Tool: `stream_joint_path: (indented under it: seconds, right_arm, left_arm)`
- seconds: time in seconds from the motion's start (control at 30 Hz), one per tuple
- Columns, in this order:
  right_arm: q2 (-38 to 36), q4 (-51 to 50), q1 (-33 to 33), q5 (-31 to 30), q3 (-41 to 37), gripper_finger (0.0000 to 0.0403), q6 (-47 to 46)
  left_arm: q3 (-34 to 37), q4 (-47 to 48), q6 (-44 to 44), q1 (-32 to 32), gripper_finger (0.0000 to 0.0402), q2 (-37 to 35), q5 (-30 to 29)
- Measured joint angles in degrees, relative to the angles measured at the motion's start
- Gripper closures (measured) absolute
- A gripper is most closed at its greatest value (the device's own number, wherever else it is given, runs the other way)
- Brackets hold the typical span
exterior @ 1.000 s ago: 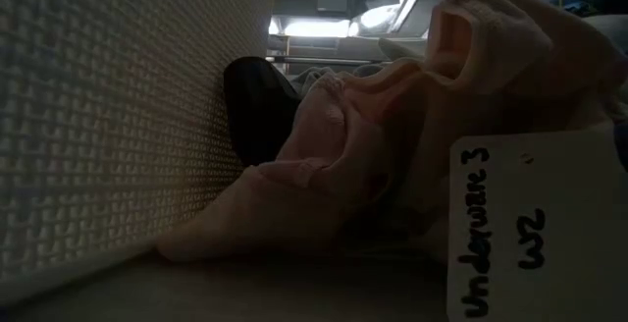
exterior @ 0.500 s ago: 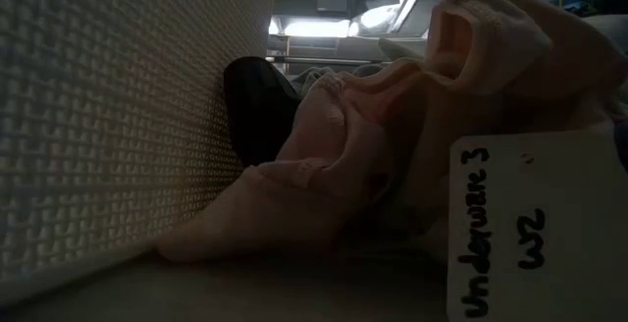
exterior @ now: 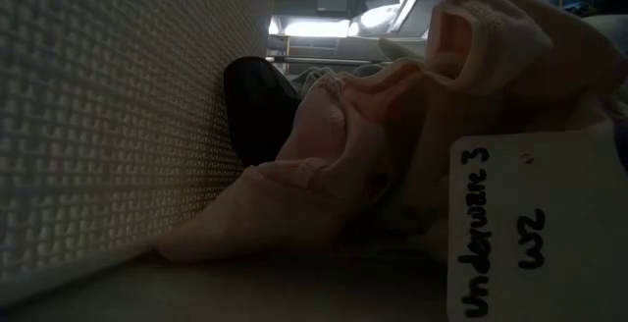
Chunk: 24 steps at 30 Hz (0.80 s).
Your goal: Sort clothes
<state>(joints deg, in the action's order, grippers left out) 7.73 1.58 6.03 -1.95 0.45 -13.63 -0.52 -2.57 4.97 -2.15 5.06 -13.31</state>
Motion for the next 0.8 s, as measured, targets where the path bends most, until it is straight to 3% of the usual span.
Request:
stream_joint_path:
  seconds: [0.23,0.53,0.8]
  right_arm:
    - [0.01,0.00,-0.01,0.00,-0.01,0.0393,-0.02]
    - [-0.01,0.96,-0.01,-0.90,0.00,0.0393,3.33]
    - [0.01,1.20,-0.01,-0.51,0.01,0.0393,1.56]
  left_arm:
    - [0.00,-0.14,-3.85,0.00,0.0398,0.00,-0.01]
    - [0.01,-9.08,-12.38,0.00,0.0398,0.02,-0.15]
    - [-2.11,-16.74,-8.47,0.00,0.0398,-0.02,-0.04]
